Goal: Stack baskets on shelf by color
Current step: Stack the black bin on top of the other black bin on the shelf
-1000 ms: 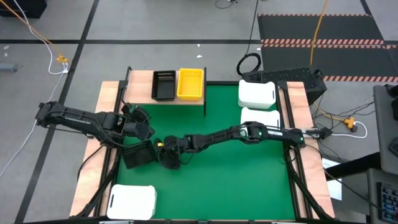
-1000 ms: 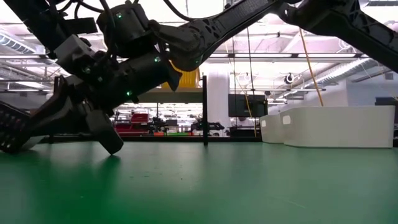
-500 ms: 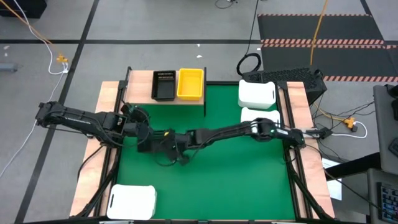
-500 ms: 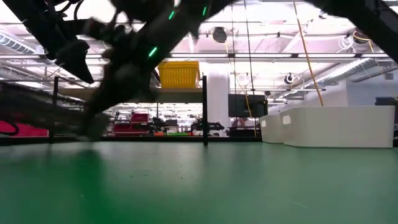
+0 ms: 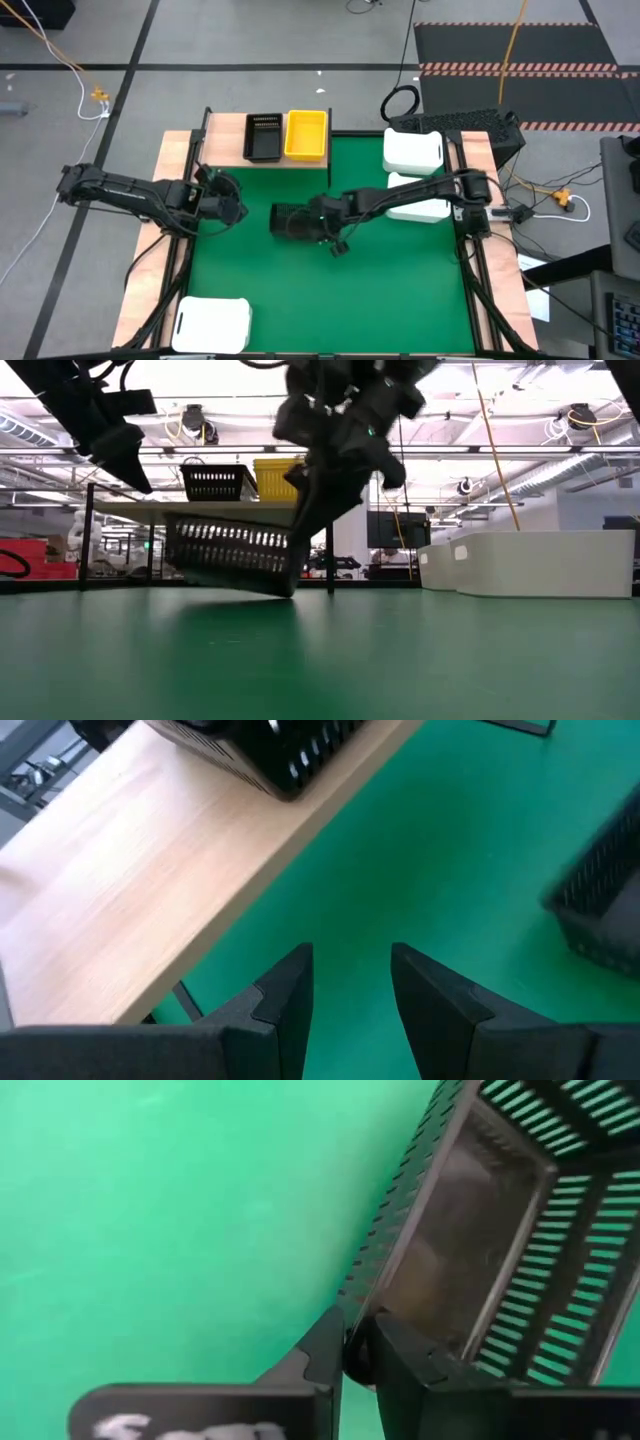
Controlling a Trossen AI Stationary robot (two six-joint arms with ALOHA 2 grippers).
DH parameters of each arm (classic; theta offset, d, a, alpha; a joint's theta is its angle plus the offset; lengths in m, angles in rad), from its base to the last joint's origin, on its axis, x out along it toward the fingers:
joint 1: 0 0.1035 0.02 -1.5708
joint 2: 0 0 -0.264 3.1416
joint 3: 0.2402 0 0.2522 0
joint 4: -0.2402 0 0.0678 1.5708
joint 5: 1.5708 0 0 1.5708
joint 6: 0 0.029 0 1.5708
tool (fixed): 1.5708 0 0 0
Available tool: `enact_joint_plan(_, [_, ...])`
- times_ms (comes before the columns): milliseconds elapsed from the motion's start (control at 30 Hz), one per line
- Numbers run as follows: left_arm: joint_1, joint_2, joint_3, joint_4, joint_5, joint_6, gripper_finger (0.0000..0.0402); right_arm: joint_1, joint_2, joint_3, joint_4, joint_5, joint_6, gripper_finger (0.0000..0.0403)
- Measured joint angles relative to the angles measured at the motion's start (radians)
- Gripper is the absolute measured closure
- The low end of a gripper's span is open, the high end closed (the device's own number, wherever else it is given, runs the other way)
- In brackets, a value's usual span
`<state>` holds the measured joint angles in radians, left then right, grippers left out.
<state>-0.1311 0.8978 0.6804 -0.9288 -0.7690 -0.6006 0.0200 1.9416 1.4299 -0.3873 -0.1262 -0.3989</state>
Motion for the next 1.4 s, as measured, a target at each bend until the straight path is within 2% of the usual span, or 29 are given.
enact_joint_plan(100, [0.014, 0.000, 0.000, 0.014, -0.020, 0.019, 0.0263, -0.002, -0.055, -0.120, 0.198, -0.005, 0.037, 0.0364])
enact_joint_plan(200, [0.032, 0.000, 0.000, 0.031, -0.022, 0.045, 0.0263, 0.002, -0.086, -0.172, 0.314, -0.017, 0.031, 0.0336])
enact_joint_plan(433, [0.066, 0.000, 0.000, 0.095, -0.020, 0.124, 0.0263, 0.001, -0.101, -0.172, 0.366, -0.113, 0.061, 0.0236])
enact_joint_plan(500, [0.071, 0.000, 0.000, 0.095, -0.017, 0.128, 0.0263, 0.001, -0.101, -0.172, 0.339, -0.104, -0.021, 0.0214])
enact_joint_plan(600, [0.071, 0.000, 0.000, 0.094, -0.017, 0.129, 0.0263, -0.001, -0.102, -0.172, 0.261, -0.014, -0.278, 0.0200])
enact_joint_plan(700, [0.071, 0.000, 0.000, 0.094, -0.017, 0.129, 0.0263, -0.011, -0.100, -0.172, 0.219, 0.094, -0.504, 0.0203])
enact_joint_plan(800, [0.071, 0.000, 0.000, 0.093, -0.017, 0.129, 0.0263, -0.029, -0.101, -0.172, 0.233, 0.097, -0.622, 0.0213])
enact_joint_plan(1033, [0.071, 0.000, 0.000, 0.096, -0.016, 0.147, 0.0263, -0.066, -0.050, -0.171, 0.233, 0.043, -0.706, 0.0238])
enact_joint_plan(1200, [0.071, 0.000, 0.000, 0.097, -0.014, 0.146, 0.0263, -0.058, 0.041, -0.172, 0.306, 0.108, -0.796, 0.0249])
enact_joint_plan(1300, [0.071, 0.000, 0.000, 0.097, -0.014, 0.147, 0.0263, -0.044, 0.045, -0.172, 0.316, 0.144, -0.781, 0.0265])
enact_joint_plan(1400, [0.071, 0.000, 0.001, 0.097, -0.014, 0.154, 0.0263, -0.031, 0.027, -0.171, 0.306, 0.151, -0.727, 0.0298])
